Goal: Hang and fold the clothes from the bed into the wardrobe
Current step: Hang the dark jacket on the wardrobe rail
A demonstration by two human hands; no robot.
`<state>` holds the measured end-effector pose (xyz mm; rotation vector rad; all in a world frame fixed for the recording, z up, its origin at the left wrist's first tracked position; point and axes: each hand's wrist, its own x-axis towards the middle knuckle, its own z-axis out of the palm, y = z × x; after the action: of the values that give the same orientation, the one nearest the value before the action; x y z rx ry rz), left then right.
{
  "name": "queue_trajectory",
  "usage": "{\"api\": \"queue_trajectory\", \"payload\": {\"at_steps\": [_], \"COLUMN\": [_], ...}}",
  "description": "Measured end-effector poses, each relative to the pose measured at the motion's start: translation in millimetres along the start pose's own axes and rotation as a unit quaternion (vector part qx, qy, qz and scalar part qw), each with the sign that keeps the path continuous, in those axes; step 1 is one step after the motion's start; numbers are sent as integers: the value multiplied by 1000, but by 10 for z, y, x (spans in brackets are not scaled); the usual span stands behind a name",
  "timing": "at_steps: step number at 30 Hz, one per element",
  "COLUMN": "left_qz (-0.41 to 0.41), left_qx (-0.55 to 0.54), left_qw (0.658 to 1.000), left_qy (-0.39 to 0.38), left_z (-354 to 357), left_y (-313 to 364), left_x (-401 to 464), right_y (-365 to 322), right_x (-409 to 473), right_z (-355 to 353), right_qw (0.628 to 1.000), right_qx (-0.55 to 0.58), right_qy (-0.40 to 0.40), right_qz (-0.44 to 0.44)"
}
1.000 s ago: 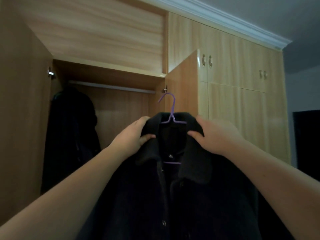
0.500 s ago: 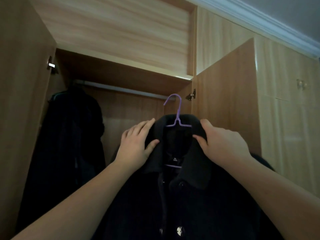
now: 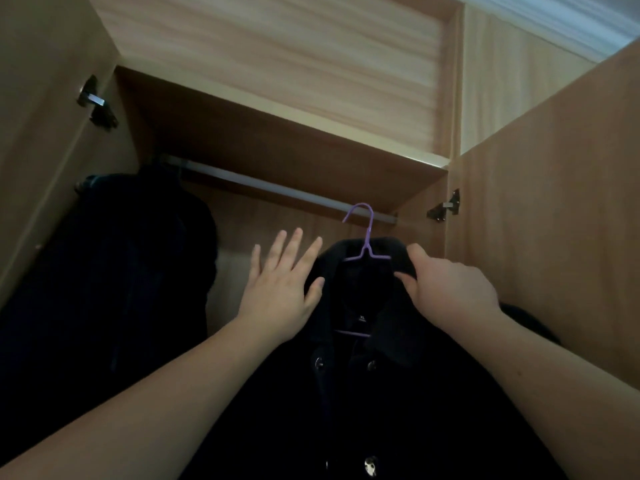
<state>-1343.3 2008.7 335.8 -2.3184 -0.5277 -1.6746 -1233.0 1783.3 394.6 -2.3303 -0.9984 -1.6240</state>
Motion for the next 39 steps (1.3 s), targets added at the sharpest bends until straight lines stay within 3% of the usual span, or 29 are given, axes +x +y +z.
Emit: {"api": "queue_trajectory", "payload": {"at_steps": [7, 17, 30, 39], "left_qz": [7, 72, 91, 97], "left_qx": [22, -56, -110, -127], "left_qw": [1000, 995, 987, 982], "left_qy": [5, 32, 75, 99], "left_z": [860, 2017, 3037, 3660], "left_y": [-633, -1200, -852, -731], "left_x": [629, 1600, 2638, 2668], "right_y": [6, 135, 402, 431], "right_x": [695, 1933, 2909, 3026], "right_z": [790, 1427, 2284, 2621], "right_qw": [999, 989, 977, 958], "right_qx": [-38, -125, -165, -248], "right_qy": [4, 2, 17, -5], "right_qz": [13, 74, 131, 142]}}
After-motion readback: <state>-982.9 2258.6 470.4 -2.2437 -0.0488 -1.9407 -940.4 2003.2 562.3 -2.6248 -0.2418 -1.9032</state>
